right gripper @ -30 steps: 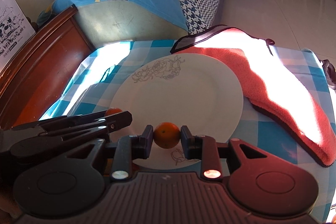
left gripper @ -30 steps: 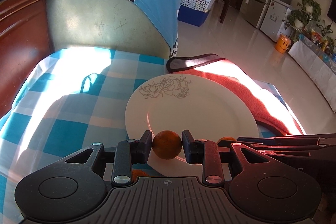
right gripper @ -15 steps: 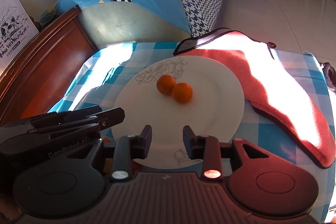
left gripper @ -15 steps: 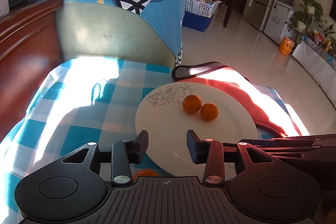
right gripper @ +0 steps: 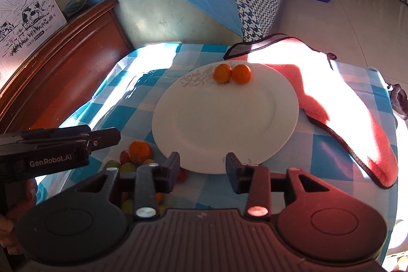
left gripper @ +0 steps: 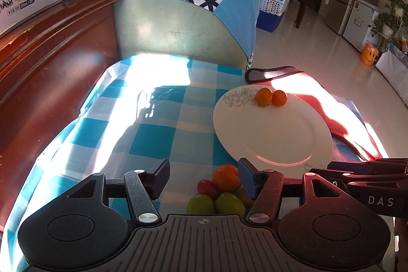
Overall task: Organize fruits
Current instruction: 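Withdraw both open tools from the plate back toward the fruit pile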
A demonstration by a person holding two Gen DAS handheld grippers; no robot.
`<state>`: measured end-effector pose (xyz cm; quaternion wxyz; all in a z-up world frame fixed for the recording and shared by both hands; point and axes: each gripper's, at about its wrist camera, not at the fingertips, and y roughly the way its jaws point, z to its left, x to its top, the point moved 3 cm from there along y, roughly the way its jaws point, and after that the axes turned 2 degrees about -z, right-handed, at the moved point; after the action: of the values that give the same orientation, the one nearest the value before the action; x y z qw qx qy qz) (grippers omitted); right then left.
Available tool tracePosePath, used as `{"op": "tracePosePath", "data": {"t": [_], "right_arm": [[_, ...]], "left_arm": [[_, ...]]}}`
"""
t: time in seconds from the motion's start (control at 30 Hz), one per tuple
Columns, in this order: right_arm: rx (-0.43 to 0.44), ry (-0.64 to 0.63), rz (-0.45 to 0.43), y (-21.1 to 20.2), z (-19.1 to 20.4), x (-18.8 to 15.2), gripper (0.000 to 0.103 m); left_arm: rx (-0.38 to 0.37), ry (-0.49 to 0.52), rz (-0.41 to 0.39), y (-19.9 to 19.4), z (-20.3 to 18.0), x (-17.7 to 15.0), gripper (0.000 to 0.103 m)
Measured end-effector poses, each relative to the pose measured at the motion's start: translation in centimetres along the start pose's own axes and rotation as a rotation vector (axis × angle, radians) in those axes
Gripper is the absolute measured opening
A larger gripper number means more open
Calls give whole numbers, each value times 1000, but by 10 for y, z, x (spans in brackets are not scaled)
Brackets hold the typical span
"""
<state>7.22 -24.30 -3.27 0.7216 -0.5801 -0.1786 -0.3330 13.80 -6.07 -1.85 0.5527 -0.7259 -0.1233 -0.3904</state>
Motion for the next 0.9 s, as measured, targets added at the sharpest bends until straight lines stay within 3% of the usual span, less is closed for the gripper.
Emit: {"op": "tracePosePath", "data": {"t": [0.4, 0.9], "right_arm": [[30, -48, 33, -17, 15, -32, 43], [65, -107, 100, -11, 27, -59, 43]], "left_arm": [[36, -24, 53, -18, 29, -36, 59], [-15, 22, 87, -20, 24, -63, 58]]}}
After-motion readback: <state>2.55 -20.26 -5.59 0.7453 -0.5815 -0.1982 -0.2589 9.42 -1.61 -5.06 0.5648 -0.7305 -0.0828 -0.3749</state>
